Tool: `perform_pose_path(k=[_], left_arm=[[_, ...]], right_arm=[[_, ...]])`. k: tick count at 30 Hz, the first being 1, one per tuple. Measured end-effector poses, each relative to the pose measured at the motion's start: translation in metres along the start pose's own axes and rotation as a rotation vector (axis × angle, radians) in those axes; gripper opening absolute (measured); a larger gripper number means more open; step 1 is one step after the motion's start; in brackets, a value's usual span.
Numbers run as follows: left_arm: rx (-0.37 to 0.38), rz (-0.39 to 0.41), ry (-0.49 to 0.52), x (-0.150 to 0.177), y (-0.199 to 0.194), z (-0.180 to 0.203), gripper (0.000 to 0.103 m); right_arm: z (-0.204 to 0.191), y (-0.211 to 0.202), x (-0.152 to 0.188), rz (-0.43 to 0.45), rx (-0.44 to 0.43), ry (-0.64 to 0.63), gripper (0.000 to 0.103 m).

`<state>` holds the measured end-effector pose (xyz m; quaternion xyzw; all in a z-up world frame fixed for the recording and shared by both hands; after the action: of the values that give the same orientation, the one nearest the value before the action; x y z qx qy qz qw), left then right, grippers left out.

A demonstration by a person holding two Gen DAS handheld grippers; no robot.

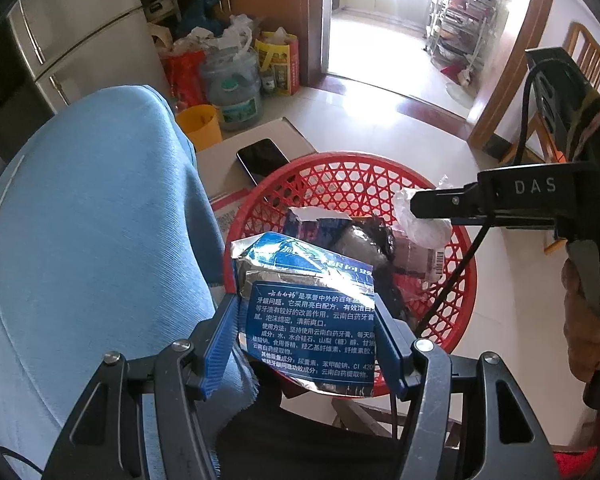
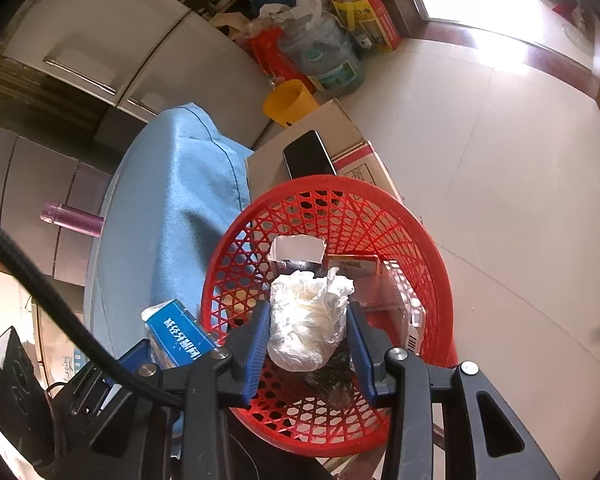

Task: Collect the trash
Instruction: 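Carry the tissue in the right gripper while the left carries the toothpaste box over the basket, then open both grippers over the red basket to drop the tissue and box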

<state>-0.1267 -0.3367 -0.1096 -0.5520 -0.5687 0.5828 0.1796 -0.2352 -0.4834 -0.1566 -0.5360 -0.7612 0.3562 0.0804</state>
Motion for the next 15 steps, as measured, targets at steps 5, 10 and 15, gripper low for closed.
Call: perform_pose_path(k=[5, 10, 15], left_arm=[[0.001, 0.0, 0.001, 0.0014, 0.0003, 0.0001, 0.065], [0.001, 0.008, 0.002, 0.0008, -0.001, -0.0002, 0.065], [0.008, 0.012, 0.0, 0.0012, -0.0044, -0.0008, 0.065]], right_arm=[[-0.0011, 0.0014, 0.0002, -0.002, 0.001, -0.002, 0.042], [-0.0038, 0.001, 0.0001, 0.003, 0.0, -0.005, 0.042], [-0.0078, 0.0001, 0.0, 0.007, -0.006, -0.013, 0.042]])
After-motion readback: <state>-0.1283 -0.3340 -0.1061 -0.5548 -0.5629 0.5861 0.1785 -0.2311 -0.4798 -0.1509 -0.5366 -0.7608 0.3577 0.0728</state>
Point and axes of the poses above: each gripper's, at about its wrist camera, not at the fingertips, and y roughly the way its jaws point, z to its right, x to its underside, the point moved 2 cm from there along y, roughly the way its jaws point, and after that the axes turned 15 degrees about -x, right-handed, at the moved point
